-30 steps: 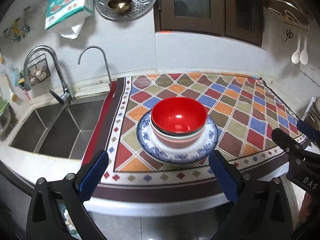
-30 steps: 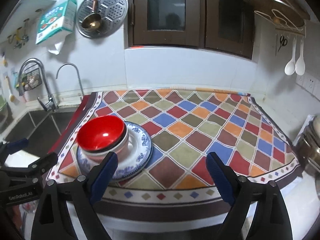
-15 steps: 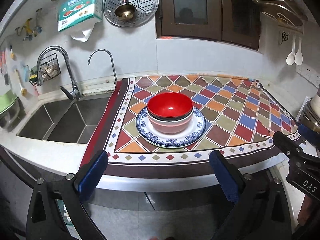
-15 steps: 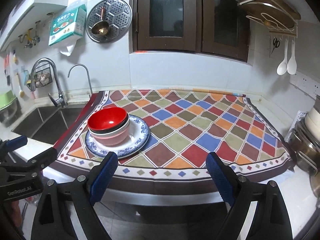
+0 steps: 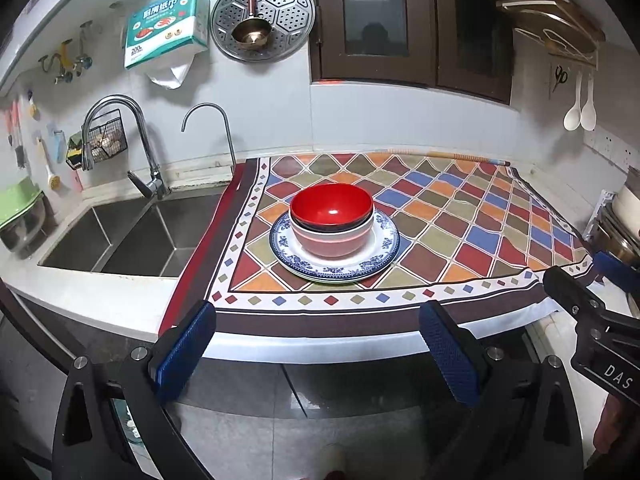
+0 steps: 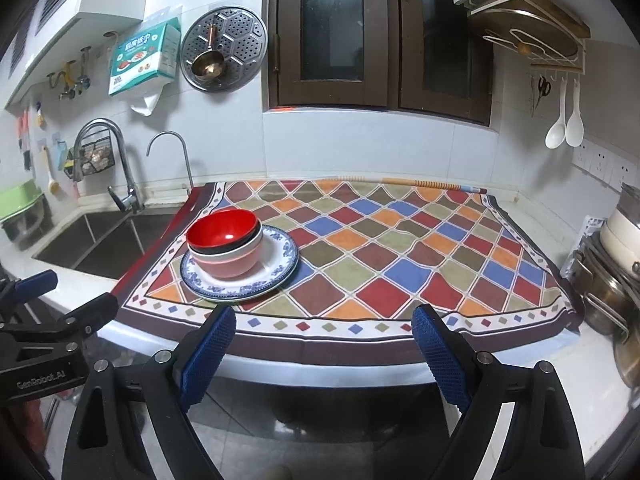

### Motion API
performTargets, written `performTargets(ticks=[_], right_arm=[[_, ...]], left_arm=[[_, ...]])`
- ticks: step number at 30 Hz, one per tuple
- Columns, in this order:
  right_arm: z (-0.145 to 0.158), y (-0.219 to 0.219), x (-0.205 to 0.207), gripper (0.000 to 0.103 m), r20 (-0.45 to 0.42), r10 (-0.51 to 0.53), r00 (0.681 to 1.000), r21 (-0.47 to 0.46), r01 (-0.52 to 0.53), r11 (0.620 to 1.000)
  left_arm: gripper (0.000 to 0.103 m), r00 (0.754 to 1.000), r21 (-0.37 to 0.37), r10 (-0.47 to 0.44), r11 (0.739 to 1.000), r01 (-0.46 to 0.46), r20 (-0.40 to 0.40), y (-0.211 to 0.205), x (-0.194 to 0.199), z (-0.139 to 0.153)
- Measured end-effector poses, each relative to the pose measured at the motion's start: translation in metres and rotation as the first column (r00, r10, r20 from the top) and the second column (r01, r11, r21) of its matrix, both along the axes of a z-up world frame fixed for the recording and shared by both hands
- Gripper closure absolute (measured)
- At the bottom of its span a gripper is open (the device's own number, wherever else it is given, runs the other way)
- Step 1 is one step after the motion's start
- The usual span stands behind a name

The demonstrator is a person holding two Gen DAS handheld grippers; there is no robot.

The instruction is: Organize plates and bowls

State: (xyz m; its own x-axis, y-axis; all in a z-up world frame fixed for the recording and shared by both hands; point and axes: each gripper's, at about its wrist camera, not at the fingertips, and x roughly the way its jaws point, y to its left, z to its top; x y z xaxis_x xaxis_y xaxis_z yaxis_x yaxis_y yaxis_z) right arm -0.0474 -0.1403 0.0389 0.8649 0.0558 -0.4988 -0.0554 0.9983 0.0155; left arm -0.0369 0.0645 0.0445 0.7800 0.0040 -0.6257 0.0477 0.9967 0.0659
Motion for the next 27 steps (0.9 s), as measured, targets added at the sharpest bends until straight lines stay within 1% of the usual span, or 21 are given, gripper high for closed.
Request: performTargets(ticks=[6, 17, 27], right_arm=[[0.001, -0.002, -0.011, 0.013, 0.01, -0.002, 1.0, -0.002, 0.002, 1.0], [0.002, -0.007, -0.02, 0.013, 0.013, -0.012, 1.0, 0.002, 0.012, 1.0], [0.0, -0.009, -0.023, 0.013, 0.013, -0.011, 1.0, 0.002, 0.011, 1.0]], left_arm=[[0.0, 1.0, 0.014, -0.004, 1.0, 0.004, -0.004, -0.003, -0.007, -0.002], [0.0, 1.0, 0.008, -0.008, 1.0, 0.008, -0.003, -0.004, -0.013, 0.001], [0.0, 1.0, -0.014, -0.01, 1.0, 0.01, -0.006, -0.007, -0.02, 0.003]])
